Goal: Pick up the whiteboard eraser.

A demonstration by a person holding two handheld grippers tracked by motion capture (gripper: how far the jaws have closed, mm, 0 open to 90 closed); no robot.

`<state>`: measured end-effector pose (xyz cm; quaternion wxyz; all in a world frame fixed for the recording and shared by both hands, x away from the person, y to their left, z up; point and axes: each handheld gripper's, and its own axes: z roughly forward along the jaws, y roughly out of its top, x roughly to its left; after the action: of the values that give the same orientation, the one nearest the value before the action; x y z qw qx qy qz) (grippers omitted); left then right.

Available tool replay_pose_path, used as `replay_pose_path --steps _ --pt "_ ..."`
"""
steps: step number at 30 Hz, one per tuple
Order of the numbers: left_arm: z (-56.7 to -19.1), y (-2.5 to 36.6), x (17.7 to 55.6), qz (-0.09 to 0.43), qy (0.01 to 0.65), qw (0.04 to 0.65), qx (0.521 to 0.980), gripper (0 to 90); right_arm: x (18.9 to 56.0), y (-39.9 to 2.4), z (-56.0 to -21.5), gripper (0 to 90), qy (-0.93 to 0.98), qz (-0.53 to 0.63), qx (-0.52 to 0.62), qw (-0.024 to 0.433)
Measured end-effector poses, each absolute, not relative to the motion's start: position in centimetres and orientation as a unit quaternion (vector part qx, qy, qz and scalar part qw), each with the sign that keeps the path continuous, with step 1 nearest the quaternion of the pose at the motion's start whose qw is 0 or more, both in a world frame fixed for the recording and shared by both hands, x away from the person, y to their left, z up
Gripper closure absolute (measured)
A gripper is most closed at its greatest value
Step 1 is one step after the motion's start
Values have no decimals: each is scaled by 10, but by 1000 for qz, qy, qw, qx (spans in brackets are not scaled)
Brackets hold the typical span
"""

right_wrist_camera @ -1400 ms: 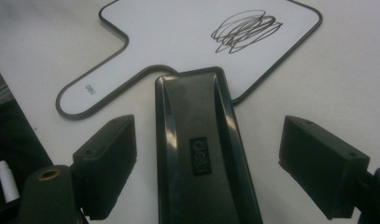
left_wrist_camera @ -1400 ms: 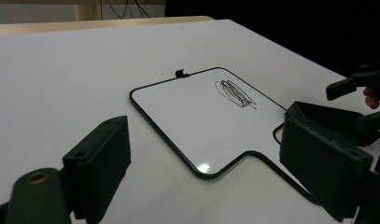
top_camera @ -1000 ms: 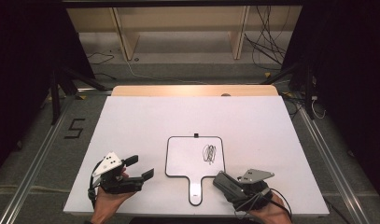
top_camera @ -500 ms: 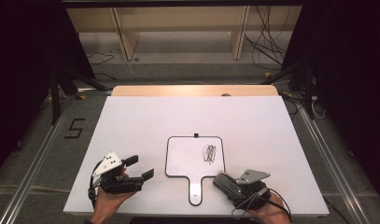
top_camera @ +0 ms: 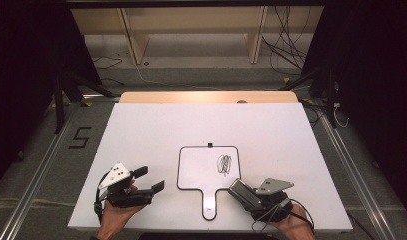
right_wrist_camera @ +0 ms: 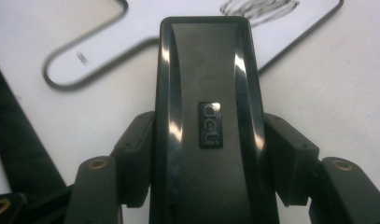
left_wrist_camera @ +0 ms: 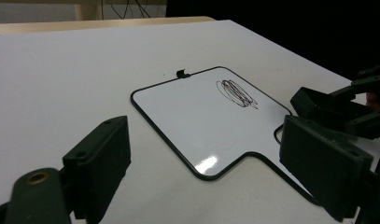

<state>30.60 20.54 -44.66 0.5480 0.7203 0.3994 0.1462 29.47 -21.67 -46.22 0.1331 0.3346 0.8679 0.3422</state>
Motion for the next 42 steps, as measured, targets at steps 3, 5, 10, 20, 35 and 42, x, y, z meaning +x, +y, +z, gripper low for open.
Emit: replay_pose_path --steps 3,5,10,20,35,42 --pt "-447 206 306 145 401 547 720 156 297 -216 -456 411 866 348 332 140" --pt "-447 206 307 144 401 547 720 157 302 -214 -455 412 865 348 331 143" --pt "-447 206 307 144 402 546 720 156 314 -207 -453 412 864 349 331 150" --pt "-447 207 307 144 404 547 718 156 358 -184 -448 411 849 366 347 157" --pt "-447 208 307 145 403 548 719 156 390 -153 -461 410 864 337 341 154" --pt "-447 208 307 145 403 548 719 157 395 -148 -465 410 866 332 342 153"
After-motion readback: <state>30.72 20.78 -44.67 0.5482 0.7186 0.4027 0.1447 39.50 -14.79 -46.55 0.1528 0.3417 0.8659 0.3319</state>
